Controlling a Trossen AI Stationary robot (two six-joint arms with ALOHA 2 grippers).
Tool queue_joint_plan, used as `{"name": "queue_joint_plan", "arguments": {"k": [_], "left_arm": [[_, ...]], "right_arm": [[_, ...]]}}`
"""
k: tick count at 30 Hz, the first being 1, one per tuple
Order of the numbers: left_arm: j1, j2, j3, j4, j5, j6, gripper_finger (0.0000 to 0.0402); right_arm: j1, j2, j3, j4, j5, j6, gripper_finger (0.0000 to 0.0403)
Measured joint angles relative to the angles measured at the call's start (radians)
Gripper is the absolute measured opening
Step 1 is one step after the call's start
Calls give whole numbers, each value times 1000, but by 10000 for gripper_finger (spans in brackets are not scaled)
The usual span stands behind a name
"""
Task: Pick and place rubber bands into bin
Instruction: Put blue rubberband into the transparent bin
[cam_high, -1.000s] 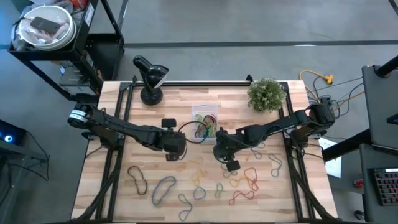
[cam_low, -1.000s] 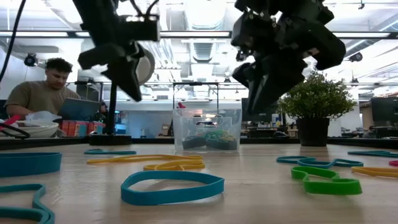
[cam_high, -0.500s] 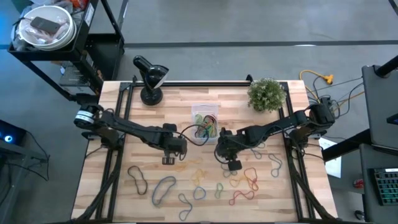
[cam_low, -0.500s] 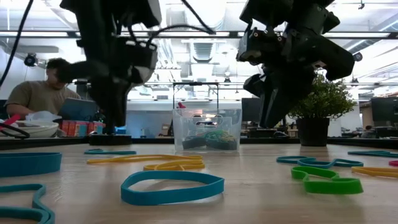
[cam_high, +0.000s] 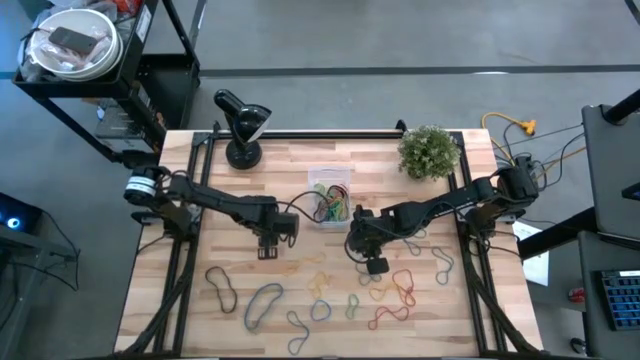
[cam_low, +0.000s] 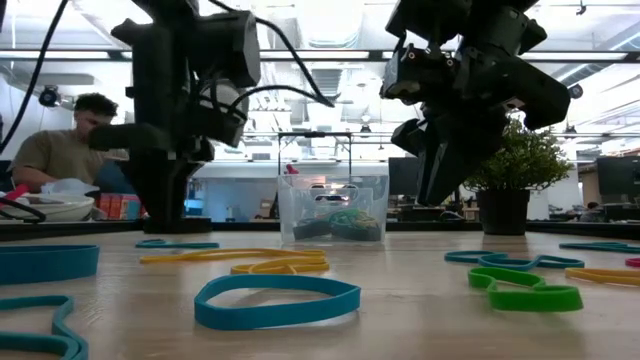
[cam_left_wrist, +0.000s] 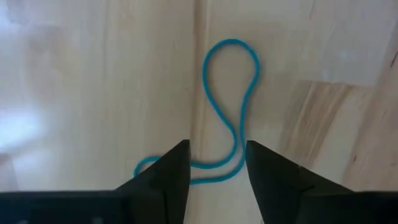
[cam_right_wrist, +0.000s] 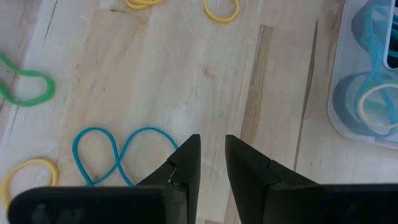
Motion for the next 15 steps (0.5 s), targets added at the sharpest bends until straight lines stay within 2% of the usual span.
{"name": "queue_joint_plan", "arguments": {"k": [5, 15], "left_arm": [[28, 0, -52, 44, 56, 0, 142], [28, -1, -93, 102, 98, 2, 142]], "right_arm": [[0, 0, 0, 1, 0, 0, 68], [0, 0, 0, 6, 0, -3, 68]]}}
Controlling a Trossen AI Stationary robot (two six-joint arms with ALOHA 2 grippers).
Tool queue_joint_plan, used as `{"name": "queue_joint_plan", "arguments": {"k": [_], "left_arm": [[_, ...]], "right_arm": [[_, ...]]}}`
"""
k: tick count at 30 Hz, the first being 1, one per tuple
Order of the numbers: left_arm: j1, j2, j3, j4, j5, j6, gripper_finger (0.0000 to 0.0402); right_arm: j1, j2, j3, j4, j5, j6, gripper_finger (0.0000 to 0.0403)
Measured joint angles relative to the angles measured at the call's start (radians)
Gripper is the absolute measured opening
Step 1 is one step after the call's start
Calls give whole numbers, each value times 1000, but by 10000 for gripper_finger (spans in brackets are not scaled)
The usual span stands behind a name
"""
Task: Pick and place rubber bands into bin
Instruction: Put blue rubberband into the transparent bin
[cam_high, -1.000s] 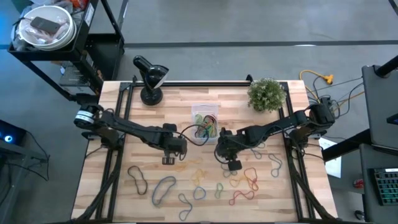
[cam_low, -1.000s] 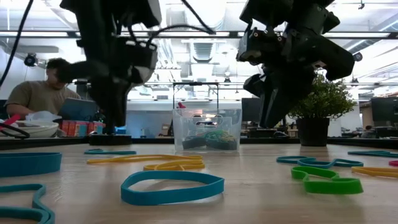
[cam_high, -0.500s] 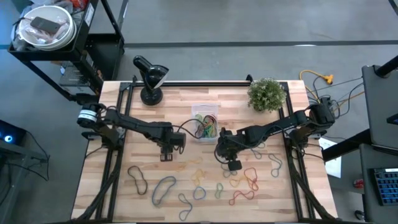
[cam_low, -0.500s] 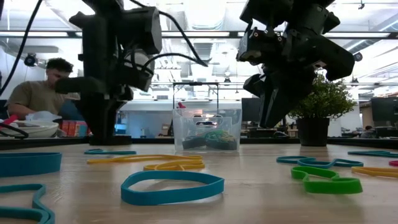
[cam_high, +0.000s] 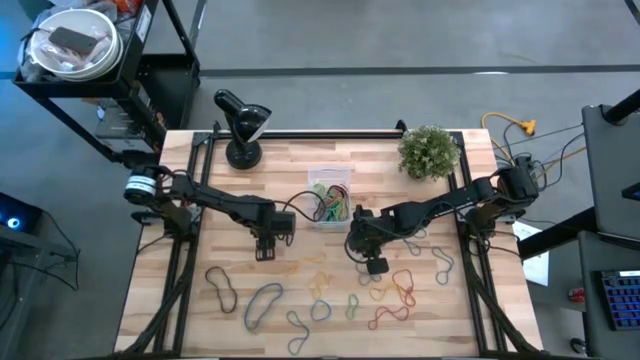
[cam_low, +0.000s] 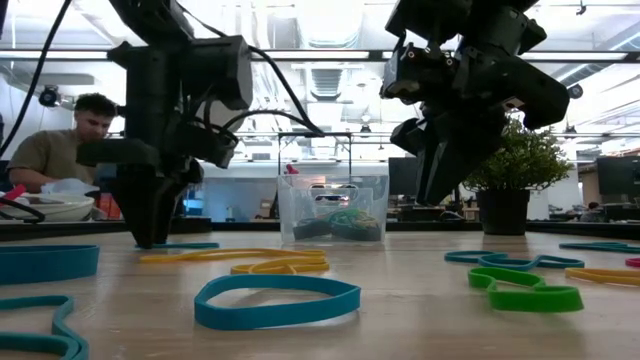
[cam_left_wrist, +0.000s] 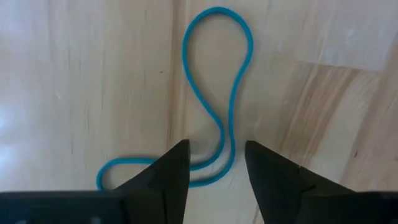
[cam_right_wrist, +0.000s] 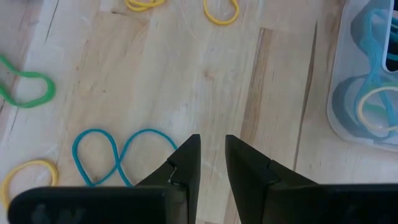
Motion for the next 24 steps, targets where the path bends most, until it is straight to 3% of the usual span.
{"name": "queue_joint_plan", "arguments": {"k": [9, 24], "left_arm": [[0, -3, -19, 26, 17, -24, 128], [0, -2, -24, 53, 25, -28, 4]], "right_arm": [[0, 0, 0, 2, 0, 0, 68], [0, 0, 0, 2, 0, 0, 68]]}}
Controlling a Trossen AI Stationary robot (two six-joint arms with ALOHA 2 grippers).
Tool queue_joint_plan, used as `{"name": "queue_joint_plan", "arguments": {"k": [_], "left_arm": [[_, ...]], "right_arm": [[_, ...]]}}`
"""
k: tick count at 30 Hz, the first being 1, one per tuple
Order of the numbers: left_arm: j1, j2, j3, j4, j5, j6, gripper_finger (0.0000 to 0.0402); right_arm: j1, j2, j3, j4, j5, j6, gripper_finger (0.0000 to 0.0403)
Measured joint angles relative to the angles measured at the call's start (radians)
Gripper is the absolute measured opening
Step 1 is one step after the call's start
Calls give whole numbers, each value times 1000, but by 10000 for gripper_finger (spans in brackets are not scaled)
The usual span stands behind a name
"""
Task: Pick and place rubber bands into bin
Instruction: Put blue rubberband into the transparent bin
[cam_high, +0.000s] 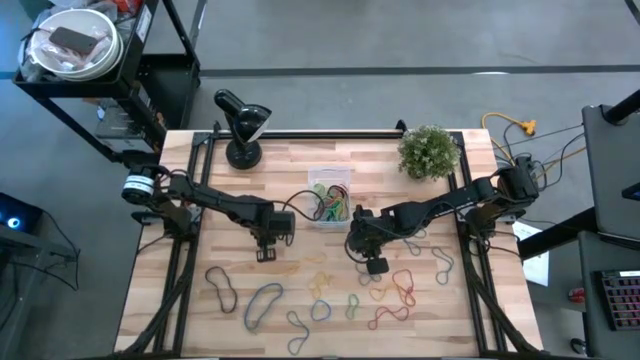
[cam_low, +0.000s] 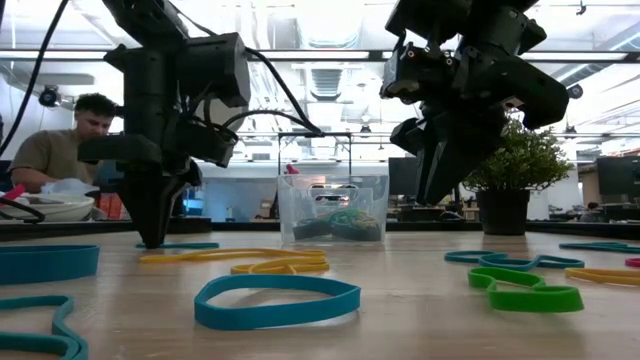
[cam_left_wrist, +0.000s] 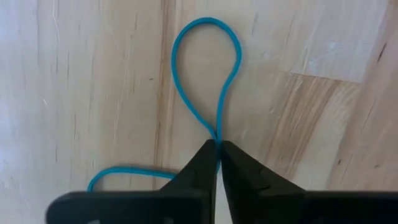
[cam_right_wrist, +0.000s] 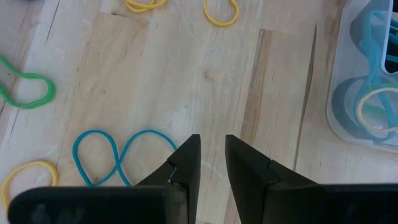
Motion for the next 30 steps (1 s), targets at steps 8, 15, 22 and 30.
{"name": "queue_joint_plan", "arguments": {"k": [8, 15, 22, 30], "left_arm": [[-16, 3, 13, -14, -21, 3, 1], [-48, 0, 66, -20, -56, 13, 0], [-86, -5, 132, -33, -146, 41, 0], [-143, -11, 225, -99, -422, 67, 0]], "right_arm": [[0, 0, 0, 0, 0, 0, 68], [0, 0, 0, -1, 0, 0, 68], [0, 0, 0, -2, 0, 0, 68], [0, 0, 0, -3, 0, 0, 68]]}}
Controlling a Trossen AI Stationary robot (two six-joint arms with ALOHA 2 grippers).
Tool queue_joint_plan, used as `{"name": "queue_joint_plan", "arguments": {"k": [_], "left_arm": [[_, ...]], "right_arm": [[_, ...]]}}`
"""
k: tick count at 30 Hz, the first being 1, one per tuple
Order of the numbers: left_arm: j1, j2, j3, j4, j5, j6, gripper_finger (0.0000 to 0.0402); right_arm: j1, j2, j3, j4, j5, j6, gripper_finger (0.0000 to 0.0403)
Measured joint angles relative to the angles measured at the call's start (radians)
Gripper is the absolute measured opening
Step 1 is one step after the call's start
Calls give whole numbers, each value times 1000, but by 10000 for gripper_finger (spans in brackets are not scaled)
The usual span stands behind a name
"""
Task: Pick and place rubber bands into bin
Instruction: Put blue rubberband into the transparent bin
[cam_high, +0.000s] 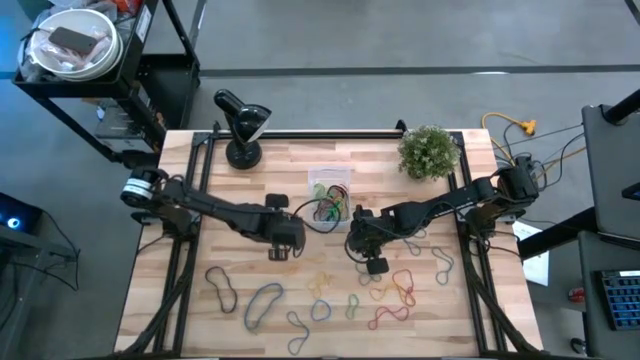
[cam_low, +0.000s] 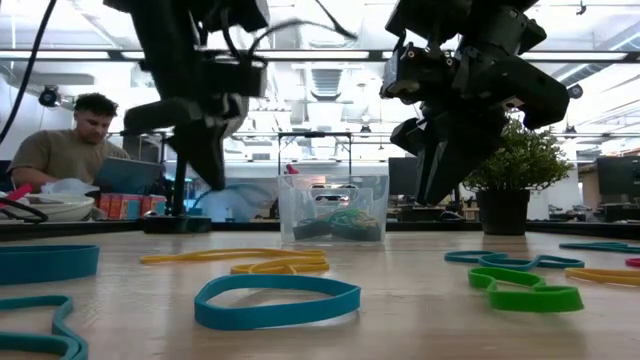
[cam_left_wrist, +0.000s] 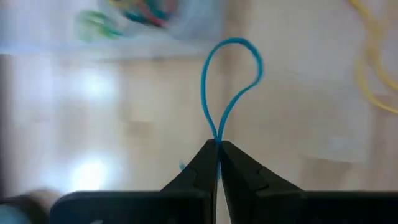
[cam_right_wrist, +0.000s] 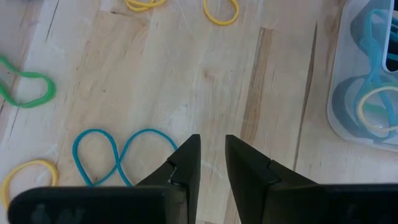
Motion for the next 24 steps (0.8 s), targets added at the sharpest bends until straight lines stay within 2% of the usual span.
{"name": "queue_joint_plan", "arguments": {"k": [9, 12, 14, 18, 24], "left_arm": [[-106, -9, 60, -14, -540, 24, 0], [-132, -10, 78, 2, -667, 48, 0], [-139, -10, 81, 41, -709, 91, 0], [-134, -10, 78, 170, -721, 197, 0], [-92, -5, 72, 319, -675, 332, 0]], "right_arm": [[0, 0, 0, -1, 0, 0, 68], [0, 0, -1, 0, 0, -1, 68], [0, 0, -2, -1, 0, -3, 68], [0, 0, -2, 1, 0, -3, 68], [0, 0, -2, 0, 0, 0, 68]]}}
